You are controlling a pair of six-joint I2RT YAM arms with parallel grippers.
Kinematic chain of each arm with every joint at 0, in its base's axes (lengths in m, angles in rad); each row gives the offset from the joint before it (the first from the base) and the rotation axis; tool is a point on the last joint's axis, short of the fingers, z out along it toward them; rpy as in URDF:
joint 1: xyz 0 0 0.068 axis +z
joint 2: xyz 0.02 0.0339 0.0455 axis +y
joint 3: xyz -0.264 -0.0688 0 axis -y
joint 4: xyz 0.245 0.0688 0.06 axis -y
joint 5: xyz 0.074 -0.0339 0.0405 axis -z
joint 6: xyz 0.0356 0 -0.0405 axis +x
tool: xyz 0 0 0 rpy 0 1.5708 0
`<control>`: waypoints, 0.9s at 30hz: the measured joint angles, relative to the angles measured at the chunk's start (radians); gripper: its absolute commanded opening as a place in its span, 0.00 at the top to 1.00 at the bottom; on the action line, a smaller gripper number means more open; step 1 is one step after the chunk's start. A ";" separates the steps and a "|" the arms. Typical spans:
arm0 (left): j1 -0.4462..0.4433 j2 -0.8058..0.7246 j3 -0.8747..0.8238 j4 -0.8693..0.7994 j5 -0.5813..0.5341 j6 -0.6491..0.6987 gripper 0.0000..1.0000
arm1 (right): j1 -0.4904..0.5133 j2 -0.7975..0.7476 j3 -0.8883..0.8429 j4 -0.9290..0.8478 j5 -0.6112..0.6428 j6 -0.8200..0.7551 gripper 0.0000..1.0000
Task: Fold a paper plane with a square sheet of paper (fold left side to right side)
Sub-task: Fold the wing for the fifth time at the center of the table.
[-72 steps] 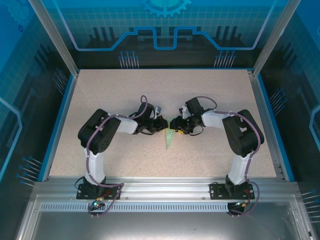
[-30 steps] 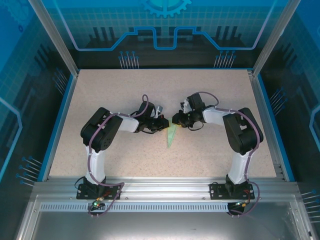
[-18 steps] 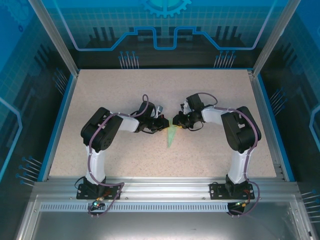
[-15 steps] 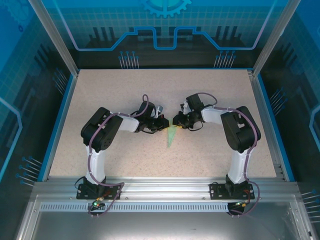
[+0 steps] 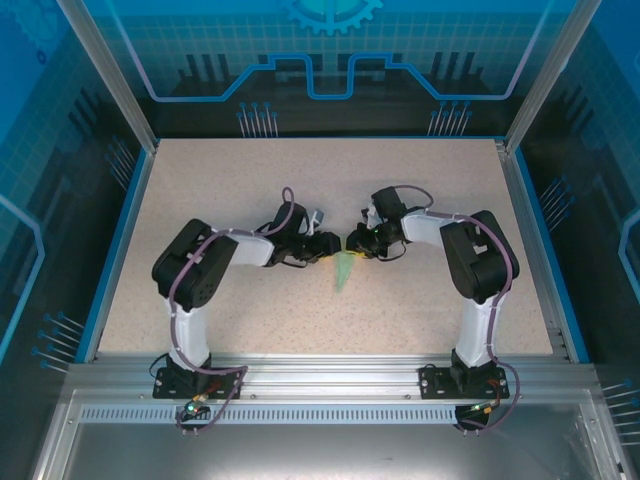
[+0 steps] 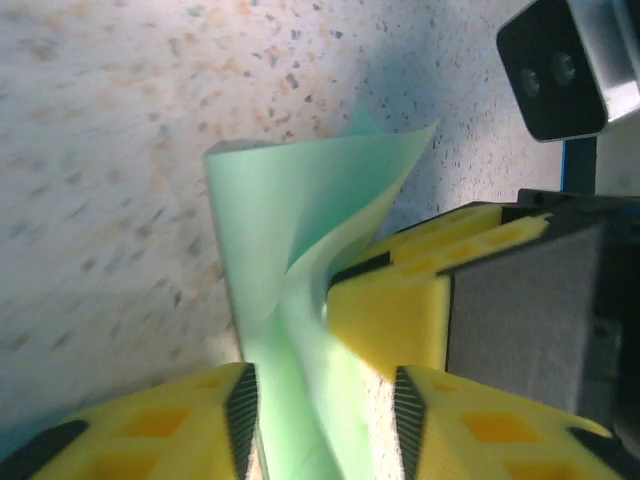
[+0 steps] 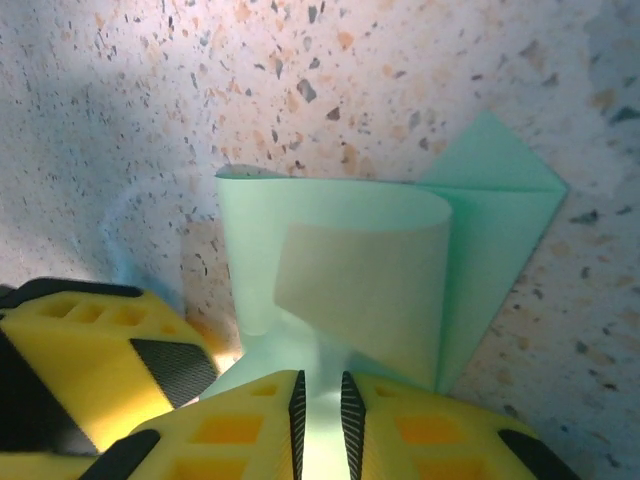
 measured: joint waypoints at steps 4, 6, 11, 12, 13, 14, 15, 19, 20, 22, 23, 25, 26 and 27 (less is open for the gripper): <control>0.008 -0.134 -0.105 -0.060 -0.030 0.028 0.54 | 0.001 0.000 0.001 -0.001 0.005 0.000 0.79; 0.003 -0.203 -0.148 -0.082 -0.033 0.039 0.55 | 0.002 0.000 0.001 -0.001 0.005 0.000 0.79; -0.067 -0.304 -0.177 -0.091 -0.021 0.056 0.58 | 0.002 0.001 0.001 -0.001 0.005 0.000 0.79; -0.086 -0.305 -0.176 -0.087 -0.014 0.056 0.59 | 0.002 0.001 0.001 -0.001 0.005 0.000 0.79; -0.105 -0.303 -0.176 -0.085 -0.008 0.056 0.60 | 0.002 0.001 0.001 -0.001 0.005 0.000 0.79; -0.120 -0.299 -0.175 -0.085 -0.003 0.056 0.61 | 0.002 0.001 0.001 -0.001 0.005 0.000 0.79; -0.135 -0.291 -0.171 -0.085 0.004 0.056 0.61 | 0.002 0.001 0.001 -0.001 0.005 0.000 0.79; -0.159 -0.221 -0.119 -0.085 0.018 0.056 0.61 | 0.002 0.001 0.002 -0.002 0.005 0.000 0.79; -0.159 -0.199 -0.103 -0.084 0.021 0.056 0.61 | 0.002 0.001 0.002 -0.003 0.005 0.000 0.79; -0.159 -0.167 -0.086 -0.077 0.022 0.056 0.61 | 0.002 0.001 0.003 -0.004 0.005 0.000 0.79; -0.159 -0.154 -0.084 -0.076 0.022 0.056 0.61 | 0.002 0.001 0.003 -0.004 0.005 0.000 0.79; -0.159 -0.135 -0.084 -0.074 0.027 0.056 0.61 | 0.002 0.001 0.003 -0.004 0.005 0.000 0.79; -0.159 -0.126 -0.084 -0.074 0.029 0.056 0.61 | 0.002 0.001 0.003 -0.004 0.005 0.000 0.79; -0.159 -0.118 -0.084 -0.074 0.029 0.056 0.61 | 0.002 0.001 0.003 -0.004 0.005 0.000 0.79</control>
